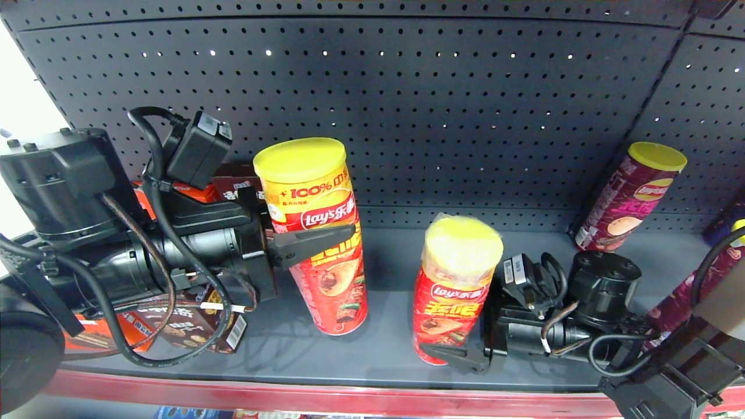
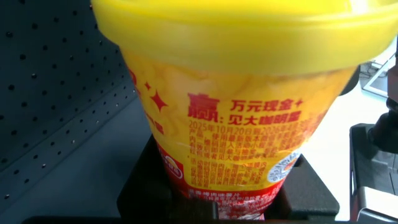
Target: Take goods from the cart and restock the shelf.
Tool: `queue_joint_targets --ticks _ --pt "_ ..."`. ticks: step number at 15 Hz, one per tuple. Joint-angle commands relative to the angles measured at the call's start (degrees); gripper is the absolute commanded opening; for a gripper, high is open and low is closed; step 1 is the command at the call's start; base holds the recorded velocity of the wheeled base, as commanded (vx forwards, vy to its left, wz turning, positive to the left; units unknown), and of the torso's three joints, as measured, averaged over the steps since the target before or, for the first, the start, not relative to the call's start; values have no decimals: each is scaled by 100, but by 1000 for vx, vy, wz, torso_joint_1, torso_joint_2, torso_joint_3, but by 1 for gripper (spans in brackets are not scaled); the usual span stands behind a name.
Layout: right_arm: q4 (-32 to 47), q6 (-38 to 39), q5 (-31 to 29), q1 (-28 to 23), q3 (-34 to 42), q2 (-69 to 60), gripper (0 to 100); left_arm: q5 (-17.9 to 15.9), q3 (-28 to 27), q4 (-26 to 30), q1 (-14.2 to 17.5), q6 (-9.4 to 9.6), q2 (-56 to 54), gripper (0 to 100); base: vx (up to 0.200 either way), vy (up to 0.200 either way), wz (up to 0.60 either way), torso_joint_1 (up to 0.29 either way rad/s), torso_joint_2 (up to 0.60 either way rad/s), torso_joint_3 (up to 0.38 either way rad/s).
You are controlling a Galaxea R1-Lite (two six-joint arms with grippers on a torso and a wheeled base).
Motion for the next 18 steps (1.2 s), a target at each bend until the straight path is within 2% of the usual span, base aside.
queue_joint_targets --ticks 1,3,10,13,15,18 --pt "7 -3 -1 -122 48 -172 100 9 -1 -5 -3 0 5 0 0 0 0 0 0 0" --pt "7 6 -1 -236 198 -435 100 9 -1 -5 -3 0 -4 0 0 0 0 0 0 0" --pt "95 50 -28 -632 1437 -2492 100 0 -45 -5 -12 0 5 0 0 0 0 0 0 0" --pt "174 419 -45 -632 1674 -3494 100 0 -53 4 -21 0 -4 0 0 0 0 0 0 0" --pt "1422 472 -300 -851 1701 -4715 100 18 -36 21 -21 0 -4 0 0 0 0 0 0 0" --pt "3303 524 -1636 -1018 1762 -6131 100 35 -115 -5 -38 0 -4 0 0 0 0 0 0 0"
